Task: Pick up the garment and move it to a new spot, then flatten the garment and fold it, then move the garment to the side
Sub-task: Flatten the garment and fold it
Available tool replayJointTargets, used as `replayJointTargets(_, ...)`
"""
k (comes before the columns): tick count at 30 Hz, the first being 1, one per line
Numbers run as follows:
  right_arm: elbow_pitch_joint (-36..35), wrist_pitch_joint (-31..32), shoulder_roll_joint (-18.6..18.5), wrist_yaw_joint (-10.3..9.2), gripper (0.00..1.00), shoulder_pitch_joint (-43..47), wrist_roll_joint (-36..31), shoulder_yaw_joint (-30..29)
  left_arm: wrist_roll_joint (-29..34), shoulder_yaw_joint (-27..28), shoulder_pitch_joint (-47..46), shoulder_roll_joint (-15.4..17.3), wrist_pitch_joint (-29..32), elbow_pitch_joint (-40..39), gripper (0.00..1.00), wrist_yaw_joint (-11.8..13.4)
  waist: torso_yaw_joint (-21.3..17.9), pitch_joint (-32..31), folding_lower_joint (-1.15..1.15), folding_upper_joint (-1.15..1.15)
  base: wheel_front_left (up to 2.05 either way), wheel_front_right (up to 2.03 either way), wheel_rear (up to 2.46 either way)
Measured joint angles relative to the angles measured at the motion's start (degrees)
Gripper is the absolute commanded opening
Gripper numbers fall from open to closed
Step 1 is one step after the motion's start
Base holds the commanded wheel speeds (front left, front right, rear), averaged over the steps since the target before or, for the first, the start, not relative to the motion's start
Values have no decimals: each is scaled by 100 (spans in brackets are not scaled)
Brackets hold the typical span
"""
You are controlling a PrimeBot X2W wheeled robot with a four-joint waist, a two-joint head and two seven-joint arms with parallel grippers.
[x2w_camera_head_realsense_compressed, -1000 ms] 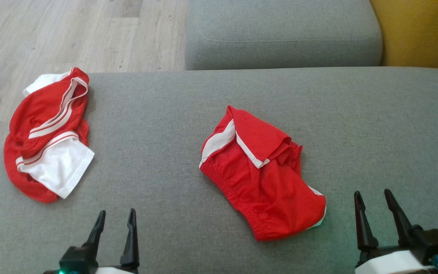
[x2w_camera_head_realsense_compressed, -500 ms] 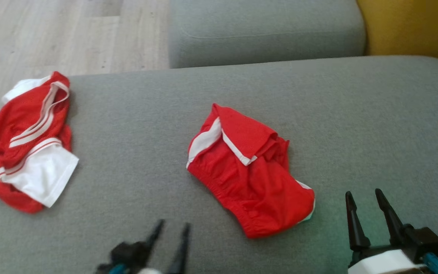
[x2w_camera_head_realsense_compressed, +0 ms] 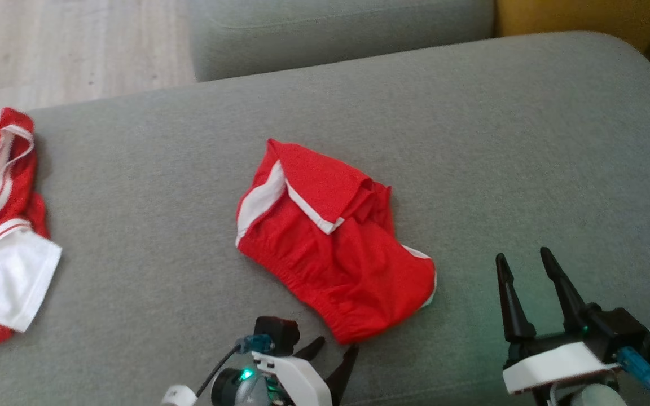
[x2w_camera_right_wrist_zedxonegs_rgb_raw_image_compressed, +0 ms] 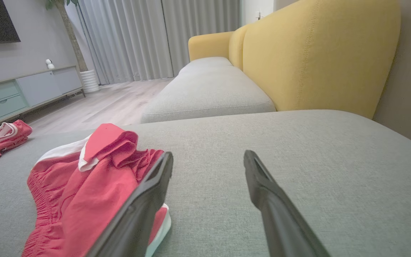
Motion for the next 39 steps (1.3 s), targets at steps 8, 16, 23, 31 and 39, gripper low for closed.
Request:
replayJointTargets(8, -1, 0, -46, 0, 100, -1, 40, -1, -457, -554, -424, -4, -553, 441, 100, 99, -263, 74, 0, 0, 0, 0, 0)
replayJointTargets(16, 51, 0, -51, 0, 100, -1, 96, 4, -921, -1040, -714, -7, -936, 572, 0, 132, -300, -23, 0, 0, 0, 0, 0)
replayJointTargets(23, 60, 0, -53, 0, 100, 7, 98, 9, -1742, -925, -961, -11, -1107, 231, 0, 33, -285, -144, 0, 0, 0, 0, 0)
replayJointTargets(31, 59, 0, -51, 0, 100, 42, 135, -9, -1960, -188, -1618, 592, -834, -506, 0, 501, -193, -265, 0, 0, 0, 0, 0)
replayJointTargets(39, 56, 0, -44, 0, 100, 60, 141, -68, -2015, -183, -1686, 1878, 581, -1211, 0, 868, -104, -299, 0, 0, 0, 0, 0)
